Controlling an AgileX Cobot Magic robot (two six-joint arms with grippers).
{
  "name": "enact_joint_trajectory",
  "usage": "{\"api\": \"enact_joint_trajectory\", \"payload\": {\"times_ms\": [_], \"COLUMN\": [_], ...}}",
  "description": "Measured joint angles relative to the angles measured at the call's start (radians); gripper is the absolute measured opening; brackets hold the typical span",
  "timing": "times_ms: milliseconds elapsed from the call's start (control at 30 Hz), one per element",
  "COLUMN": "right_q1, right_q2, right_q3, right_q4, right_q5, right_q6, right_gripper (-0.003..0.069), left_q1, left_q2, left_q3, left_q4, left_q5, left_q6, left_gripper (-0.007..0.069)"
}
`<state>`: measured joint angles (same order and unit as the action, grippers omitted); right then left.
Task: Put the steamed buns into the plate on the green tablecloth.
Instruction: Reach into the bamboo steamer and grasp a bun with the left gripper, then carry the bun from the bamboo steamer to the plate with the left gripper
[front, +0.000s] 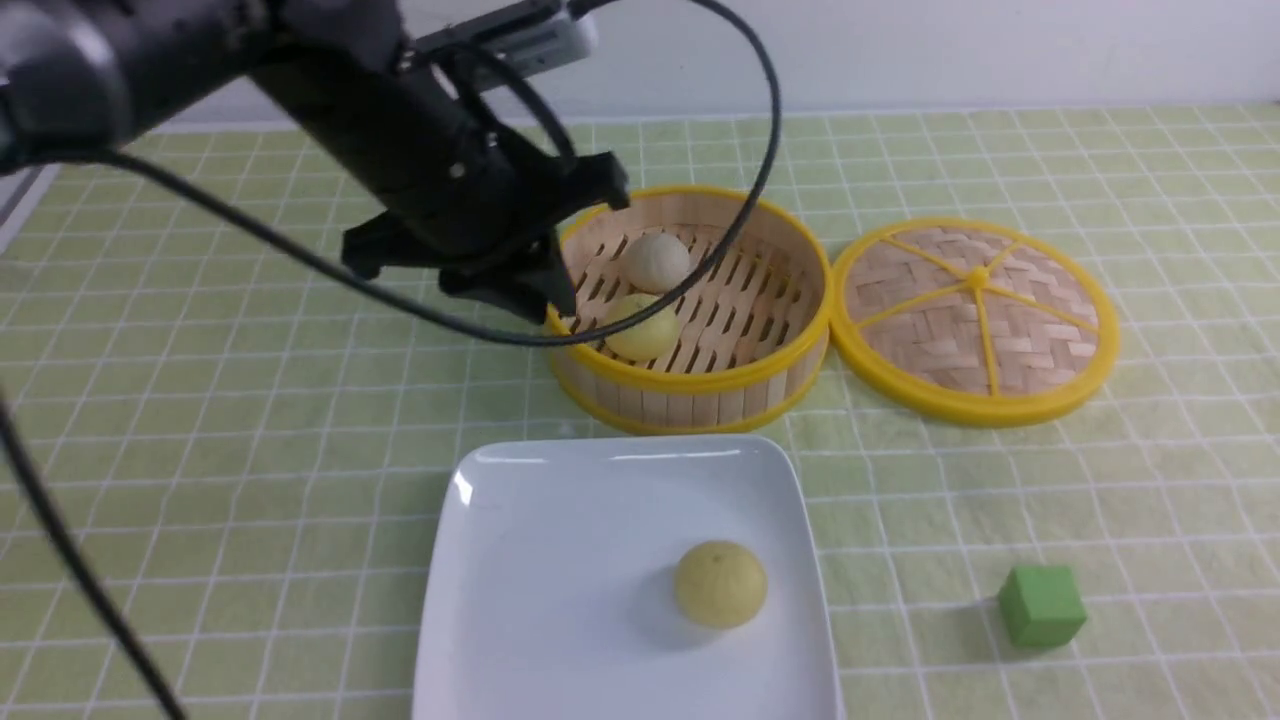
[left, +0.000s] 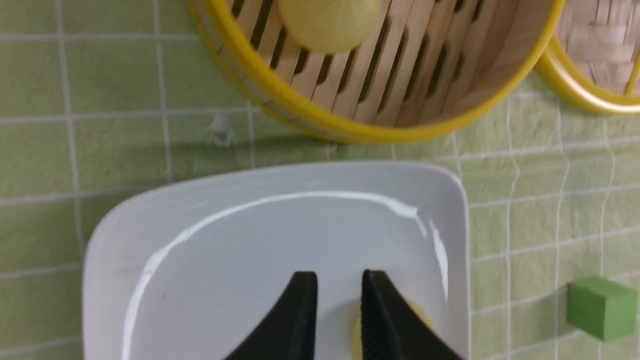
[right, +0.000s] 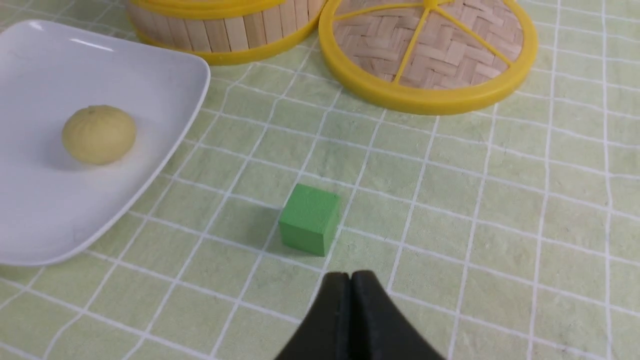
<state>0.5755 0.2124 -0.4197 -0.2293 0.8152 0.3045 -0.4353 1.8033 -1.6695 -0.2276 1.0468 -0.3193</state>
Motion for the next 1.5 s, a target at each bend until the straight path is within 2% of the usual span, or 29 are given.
{"api": "enact_joint_trajectory", "payload": {"times_ms": [67, 100, 200, 433, 767, 933, 1000, 1033, 1067, 1500], "right_q1": [0.000, 0.000, 0.000, 0.000, 0.000, 0.000, 0.000, 0.000, 0.000, 0.000], "right_q2": [0.000, 0.000, 0.000, 0.000, 0.000, 0.000, 0.000, 0.000, 0.000, 0.000], "right_q3": [0.000, 0.000, 0.000, 0.000, 0.000, 0.000, 0.000, 0.000, 0.000, 0.001], "right_q4": [0.000, 0.000, 0.000, 0.000, 0.000, 0.000, 0.000, 0.000, 0.000, 0.000], "right_q5": [-0.002, -0.002, -0.002, -0.002, -0.002, -0.002, -0.002, -0.002, -0.002, -0.002], "right_q6": [0.000, 0.000, 0.005, 0.004, 0.004, 0.004, 0.004, 0.004, 0.004, 0.004], "right_gripper": [0.0003, 0.0003, 0.0006, 0.0011, 0.0020, 0.0020, 0.0020, 0.0020, 0.0020, 0.0027], "left_q1": [-0.025, -0.029, -0.049, -0.047, -0.047, -0.047, -0.047, -0.047, -0.047, -0.048], "left_q2": [0.090, 0.098, 0.247, 0.448, 0.565, 0.580, 0.580, 0.580, 0.579, 0.349], "left_q3": [-0.100, -0.120, -0.282, -0.464, -0.507, -0.516, -0.517, -0.517, -0.517, -0.509], "left_q4": [0.016, 0.019, 0.058, 0.162, 0.182, 0.195, 0.205, 0.216, 0.219, 0.210], "left_q5": [0.018, 0.020, 0.027, 0.032, 0.034, 0.016, 0.016, 0.016, 0.017, 0.133], "left_q6": [-0.010, -0.011, 0.000, 0.029, 0.033, 0.036, 0.036, 0.042, 0.046, 0.090], "left_gripper": [0.0283, 0.0290, 0.0378, 0.0387, 0.0296, 0.0182, 0.0116, 0.0055, 0.0035, 0.0020]}}
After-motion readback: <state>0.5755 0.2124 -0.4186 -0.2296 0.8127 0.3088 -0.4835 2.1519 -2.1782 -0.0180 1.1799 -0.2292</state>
